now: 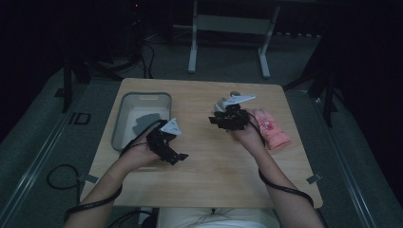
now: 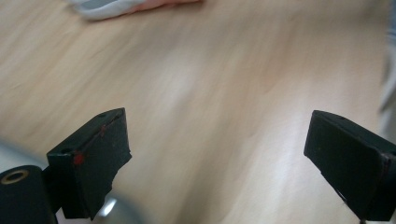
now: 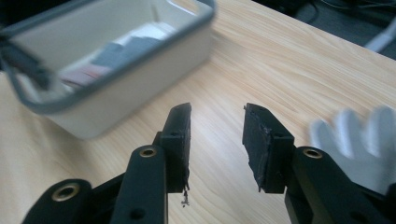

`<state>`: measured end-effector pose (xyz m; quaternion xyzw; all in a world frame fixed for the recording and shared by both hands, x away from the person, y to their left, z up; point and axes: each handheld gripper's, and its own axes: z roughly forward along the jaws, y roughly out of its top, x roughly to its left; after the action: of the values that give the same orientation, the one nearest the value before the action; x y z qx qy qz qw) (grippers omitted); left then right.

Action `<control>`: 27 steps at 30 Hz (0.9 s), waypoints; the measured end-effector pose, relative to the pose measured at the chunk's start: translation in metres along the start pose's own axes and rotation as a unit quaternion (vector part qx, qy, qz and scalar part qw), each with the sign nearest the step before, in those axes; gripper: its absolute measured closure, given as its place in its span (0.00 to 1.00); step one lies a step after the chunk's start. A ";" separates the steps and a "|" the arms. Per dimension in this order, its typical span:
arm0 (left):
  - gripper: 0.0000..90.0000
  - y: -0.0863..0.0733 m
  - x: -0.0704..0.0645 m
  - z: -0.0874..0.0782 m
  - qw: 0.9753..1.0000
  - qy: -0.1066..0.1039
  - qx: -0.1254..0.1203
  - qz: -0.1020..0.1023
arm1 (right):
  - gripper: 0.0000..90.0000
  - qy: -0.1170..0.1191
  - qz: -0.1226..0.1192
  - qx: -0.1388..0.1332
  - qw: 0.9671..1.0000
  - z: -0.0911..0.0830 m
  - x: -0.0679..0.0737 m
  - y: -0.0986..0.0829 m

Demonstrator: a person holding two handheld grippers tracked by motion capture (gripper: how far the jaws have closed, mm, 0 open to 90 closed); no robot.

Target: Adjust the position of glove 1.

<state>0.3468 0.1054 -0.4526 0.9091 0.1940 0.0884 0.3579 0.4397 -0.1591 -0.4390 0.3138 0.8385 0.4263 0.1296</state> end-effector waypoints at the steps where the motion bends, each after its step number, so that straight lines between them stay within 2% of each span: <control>1: 0.07 0.000 -0.005 0.003 1.000 0.004 -0.001 0.005 | 0.71 -0.006 -0.001 0.000 1.000 -0.002 -0.004 -0.002; 2: 0.06 0.000 -0.010 0.007 1.000 0.005 -0.005 0.007 | 0.72 -0.013 -0.005 0.002 1.000 -0.004 -0.009 -0.004; 4: 0.02 -0.003 -0.018 0.015 1.000 -0.001 -0.006 -0.005 | 0.76 -0.031 -0.018 0.011 0.999 -0.006 -0.019 -0.009; 5: 0.02 -0.005 -0.021 0.018 1.000 0.002 -0.008 -0.001 | 0.76 -0.040 -0.023 0.021 0.999 -0.007 -0.027 -0.013; 9: 0.02 -0.014 -0.036 0.032 1.000 -0.005 -0.016 -0.002 | 0.75 -0.061 -0.013 0.037 0.997 -0.005 -0.050 -0.023; 11: 0.02 -0.018 -0.044 0.040 1.000 -0.007 -0.007 0.000 | 0.74 -0.073 -0.012 0.045 0.996 -0.001 -0.061 -0.027; 14: 0.02 -0.026 -0.051 0.053 1.000 -0.007 0.016 0.005 | 0.70 -0.079 -0.015 0.060 0.995 0.008 -0.071 -0.030; 17: 0.02 -0.033 -0.058 0.063 1.000 -0.006 0.020 0.003 | 0.70 -0.088 -0.021 0.079 0.993 0.019 -0.081 -0.029; 19: 0.02 -0.038 -0.062 0.069 1.000 -0.005 0.017 0.002 | 0.70 -0.089 -0.030 0.083 0.992 0.026 -0.085 -0.028; 21: 0.02 -0.044 -0.065 0.073 1.000 -0.008 0.004 -0.013 | 0.69 -0.090 -0.042 0.089 0.991 0.033 -0.088 -0.027; 23: 0.02 -0.048 -0.066 0.075 1.000 -0.004 0.004 -0.016 | 0.71 -0.095 -0.053 0.100 0.989 0.040 -0.092 -0.027; 24: 0.02 -0.048 -0.066 0.075 1.000 -0.004 0.004 -0.016 | 0.71 -0.095 -0.053 0.100 0.989 0.040 -0.092 -0.027; 27: 0.02 -0.055 -0.067 0.075 1.000 0.004 -0.005 -0.026 | 0.72 -0.101 -0.066 0.122 0.985 0.054 -0.101 -0.031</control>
<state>0.2921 0.0678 -0.5465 0.9017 0.2185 0.0837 0.3636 0.5307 -0.2024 -0.5013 0.3129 0.8857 0.2769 0.2022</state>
